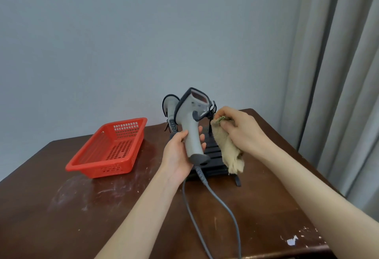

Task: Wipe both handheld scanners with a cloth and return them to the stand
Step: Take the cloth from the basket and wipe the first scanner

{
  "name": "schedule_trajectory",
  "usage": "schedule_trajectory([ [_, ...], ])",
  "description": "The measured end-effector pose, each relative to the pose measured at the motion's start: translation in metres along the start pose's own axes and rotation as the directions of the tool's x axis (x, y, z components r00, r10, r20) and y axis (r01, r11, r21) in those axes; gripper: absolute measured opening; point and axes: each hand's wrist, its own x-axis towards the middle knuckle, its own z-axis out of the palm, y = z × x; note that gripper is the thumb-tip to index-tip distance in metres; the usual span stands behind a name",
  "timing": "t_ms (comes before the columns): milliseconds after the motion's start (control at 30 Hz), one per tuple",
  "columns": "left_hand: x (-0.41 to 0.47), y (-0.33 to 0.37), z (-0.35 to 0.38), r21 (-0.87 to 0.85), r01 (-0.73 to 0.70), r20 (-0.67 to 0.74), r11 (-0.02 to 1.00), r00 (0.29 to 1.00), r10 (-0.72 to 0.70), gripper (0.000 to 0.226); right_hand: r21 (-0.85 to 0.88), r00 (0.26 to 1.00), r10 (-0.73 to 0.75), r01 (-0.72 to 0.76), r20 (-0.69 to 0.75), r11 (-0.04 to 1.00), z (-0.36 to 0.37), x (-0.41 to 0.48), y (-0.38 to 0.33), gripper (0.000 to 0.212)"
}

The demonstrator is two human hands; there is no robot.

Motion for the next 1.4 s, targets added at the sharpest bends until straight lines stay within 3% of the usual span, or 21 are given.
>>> schedule_trajectory([
  [167,0.003,-0.004,0.000,0.019,0.057,0.018,0.998,0.998,-0.057,0.037,0.288,0.975,0.210,-0.181,-0.072,0.940,-0.003,0.000,0.009,0.011],
  [267,0.005,-0.009,0.000,0.031,0.091,0.023,0.995,0.996,-0.092,0.054,0.441,0.950,0.310,-0.263,-0.037,0.858,-0.009,-0.005,0.010,0.009],
  [367,0.005,-0.016,0.000,0.015,0.093,0.040,0.996,0.995,-0.094,0.053,0.496,0.935,0.351,-0.281,-0.051,0.822,-0.018,-0.008,0.006,0.010],
  [467,0.004,-0.020,0.004,-0.012,0.086,0.103,0.996,0.991,-0.084,0.054,0.389,0.939,0.254,-0.150,-0.231,0.909,-0.024,-0.009,0.001,0.016],
  [567,0.002,-0.023,0.007,-0.007,0.077,0.095,0.997,0.993,-0.076,0.051,0.209,0.917,0.042,0.045,-0.396,0.977,-0.027,-0.008,-0.013,0.014],
  [667,-0.001,-0.029,0.013,0.012,0.089,0.085,0.996,0.992,-0.090,0.045,-0.047,0.889,-0.191,0.189,-0.417,0.981,-0.023,-0.002,-0.014,0.022],
  [733,-0.003,-0.034,0.015,0.030,0.094,0.091,0.995,0.991,-0.096,0.045,-0.148,0.887,-0.246,0.203,-0.390,0.968,-0.018,0.000,-0.009,0.027],
  [967,-0.003,-0.043,0.015,0.084,0.086,0.100,0.993,0.990,-0.095,0.043,-0.292,0.861,-0.340,0.237,-0.377,0.926,-0.012,-0.004,-0.009,0.030],
  [1200,-0.001,-0.045,0.018,0.079,0.075,0.089,0.994,0.993,-0.082,0.043,-0.212,0.919,-0.246,0.186,-0.308,0.960,-0.010,-0.006,-0.020,0.022],
  [1400,-0.002,-0.042,0.017,0.088,0.033,0.063,0.996,0.997,-0.039,0.042,-0.381,0.930,-0.203,0.075,-0.306,0.921,-0.018,-0.008,-0.015,0.021],
])
